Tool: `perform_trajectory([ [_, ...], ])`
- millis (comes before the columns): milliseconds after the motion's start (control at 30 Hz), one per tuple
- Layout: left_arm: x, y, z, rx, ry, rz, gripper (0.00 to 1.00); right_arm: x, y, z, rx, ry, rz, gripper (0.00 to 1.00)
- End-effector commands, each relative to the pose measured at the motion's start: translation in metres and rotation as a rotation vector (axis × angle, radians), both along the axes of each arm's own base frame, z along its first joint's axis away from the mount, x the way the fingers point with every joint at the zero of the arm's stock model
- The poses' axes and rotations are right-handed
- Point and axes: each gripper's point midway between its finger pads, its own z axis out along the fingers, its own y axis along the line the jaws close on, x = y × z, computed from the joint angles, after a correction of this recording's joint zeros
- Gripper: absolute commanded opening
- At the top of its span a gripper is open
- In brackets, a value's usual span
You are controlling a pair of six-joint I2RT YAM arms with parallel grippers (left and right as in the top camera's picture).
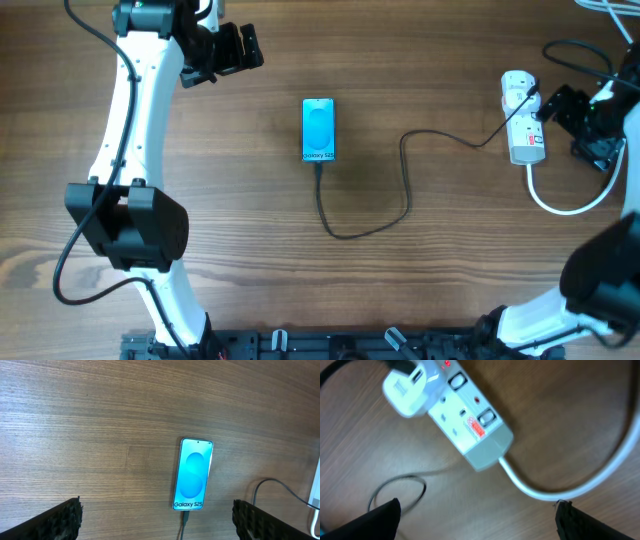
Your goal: Plug charger to phone and switch on socket
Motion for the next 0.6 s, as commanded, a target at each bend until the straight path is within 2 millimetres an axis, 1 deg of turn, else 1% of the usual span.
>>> perform_trajectory([
  [0,0.001,0.003,-0.006,0.007,0.014,0.014,1.00,-0.015,0.014,0.036,-0.015,-0.055,0.013,1.00],
  [33,0.001,0.003,-0.006,0.008,0.014,0.014,1.00,-0.019,0.019,0.044,-0.022,-0.069,0.027,1.00],
  [100,0.001,0.003,-0.006,0.007,0.014,0.014,1.00,-0.025,0.039,0.060,-0.038,-0.112,0.071,1.00],
  [167,0.001,0.003,-0.006,0.007,0.014,0.014,1.00,-0.031,0.059,0.068,-0.047,-0.147,0.119,1.00],
  [233,0.001,0.003,-0.006,0.007,0.014,0.014,1.00,-0.041,0.088,0.076,-0.054,-0.192,0.194,1.00],
  [333,0.001,0.003,-0.006,0.007,0.014,0.014,1.00,-0.060,0.118,0.086,-0.066,-0.255,0.285,1.00],
  [367,0.001,0.003,-0.006,0.007,0.014,0.014,1.00,-0.069,0.126,0.091,-0.078,-0.285,0.311,1.00],
  [467,0.001,0.003,-0.006,0.007,0.014,0.014,1.00,-0.086,0.144,0.103,-0.088,-0.381,0.360,1.00],
  [533,0.001,0.003,-0.006,0.007,0.014,0.014,1.00,-0.103,0.152,0.109,-0.095,-0.441,0.388,1.00],
  [567,0.001,0.003,-0.006,0.007,0.014,0.014,1.00,-0.108,0.153,0.111,-0.098,-0.460,0.392,1.00],
])
